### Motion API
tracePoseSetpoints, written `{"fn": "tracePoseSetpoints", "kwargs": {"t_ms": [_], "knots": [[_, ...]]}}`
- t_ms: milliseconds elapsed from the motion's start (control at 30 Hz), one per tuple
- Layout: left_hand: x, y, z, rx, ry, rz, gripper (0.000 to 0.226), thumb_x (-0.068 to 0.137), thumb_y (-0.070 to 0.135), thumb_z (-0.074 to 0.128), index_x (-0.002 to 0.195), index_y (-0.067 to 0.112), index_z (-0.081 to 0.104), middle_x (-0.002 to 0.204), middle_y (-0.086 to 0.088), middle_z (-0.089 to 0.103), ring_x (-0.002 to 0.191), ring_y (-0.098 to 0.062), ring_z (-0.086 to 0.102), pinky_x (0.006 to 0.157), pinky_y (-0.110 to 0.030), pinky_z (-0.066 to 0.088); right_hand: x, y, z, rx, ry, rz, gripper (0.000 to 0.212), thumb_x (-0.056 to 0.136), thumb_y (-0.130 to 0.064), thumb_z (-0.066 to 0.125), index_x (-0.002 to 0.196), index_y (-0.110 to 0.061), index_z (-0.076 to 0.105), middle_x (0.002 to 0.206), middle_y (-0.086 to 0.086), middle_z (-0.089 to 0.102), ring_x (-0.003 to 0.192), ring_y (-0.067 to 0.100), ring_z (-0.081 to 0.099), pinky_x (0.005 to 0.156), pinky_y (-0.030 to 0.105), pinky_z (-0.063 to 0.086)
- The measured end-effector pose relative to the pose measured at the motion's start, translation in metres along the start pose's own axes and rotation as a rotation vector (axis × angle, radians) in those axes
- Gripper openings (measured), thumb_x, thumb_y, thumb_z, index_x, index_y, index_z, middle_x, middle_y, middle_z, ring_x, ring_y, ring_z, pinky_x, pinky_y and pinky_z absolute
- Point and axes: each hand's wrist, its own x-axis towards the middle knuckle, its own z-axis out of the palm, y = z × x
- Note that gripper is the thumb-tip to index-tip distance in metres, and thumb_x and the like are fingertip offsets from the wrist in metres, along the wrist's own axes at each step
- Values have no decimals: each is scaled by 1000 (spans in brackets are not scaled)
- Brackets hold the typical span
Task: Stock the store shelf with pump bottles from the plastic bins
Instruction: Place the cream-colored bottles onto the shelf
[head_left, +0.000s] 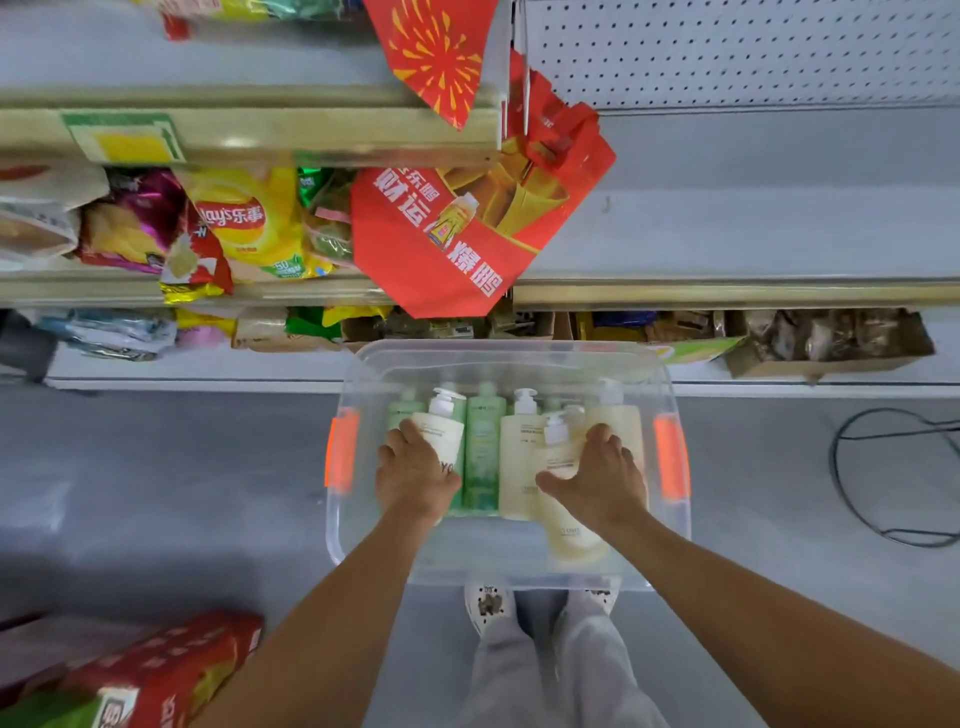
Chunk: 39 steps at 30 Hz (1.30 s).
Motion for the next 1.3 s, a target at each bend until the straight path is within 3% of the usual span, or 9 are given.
{"fn": "tracePoseSetpoints", "kwargs": {"t_ms": [100,200,333,467,600,800,1033,1167,1300], "knots": [[3,-1,4,-57,-4,-16,97,78,37,77,145,7,13,133,-12,40,119,-33,45,89,-44,46,0,-1,8,56,3,5,82,72,-49,72,127,-6,29,117,12,57,111,33,52,79,36,42],[6,-5,3,-146,-19,-24,97,75,35,79,144,8,16,131,-14,42,117,-35,47,90,-47,46,5,-2,8,135,-48,35,93,70,-45,76,137,-5,25,128,14,53,121,34,47,91,38,43],[1,-10,-3,-455,-81,-42,85,70,28,82,133,7,29,122,-12,49,111,-34,54,92,-45,48,7,0,-4,237,-115,12,86,65,-43,79,133,-13,36,128,8,52,120,31,47,97,43,44],[-26,-10,-16,-773,-100,-12,70,69,26,83,118,22,33,104,2,57,92,-15,61,71,-33,52,-5,7,-30,506,-107,-64,71,66,-33,82,124,-20,44,109,1,62,96,21,62,78,41,55],[-58,7,-51,-931,-133,77,67,69,26,81,123,21,40,104,1,62,93,-16,64,70,-34,55,-23,0,-78,588,-89,-166,61,64,-28,86,111,-26,46,95,-11,61,81,2,60,48,12,44],[-100,42,-114,-1022,-100,246,61,78,15,79,123,22,38,106,-1,62,90,-10,64,61,-26,51,-50,-23,-149,508,-4,-253,48,54,-40,86,90,-20,63,80,-7,68,70,9,65,56,22,50],[-124,70,-180,-1020,-41,493,58,79,-1,75,125,10,40,97,-2,62,66,8,64,51,-13,49,-85,-51,-229,489,218,-348,70,39,-58,82,96,-25,57,86,-11,67,78,7,65,62,28,51],[-132,95,-215,-1060,9,554,61,77,3,79,124,18,42,102,-6,64,76,-3,68,56,-22,55,-98,-63,-278,463,332,-410,57,45,-52,85,86,-31,51,83,-15,64,75,0,61,61,27,50],[-136,129,-247,-1092,43,595,61,73,10,83,119,26,46,104,-4,67,87,-16,69,62,-31,59,-101,-73,-331,383,379,-459,62,45,-55,83,92,-32,51,87,-13,64,82,7,63,71,33,53]]}}
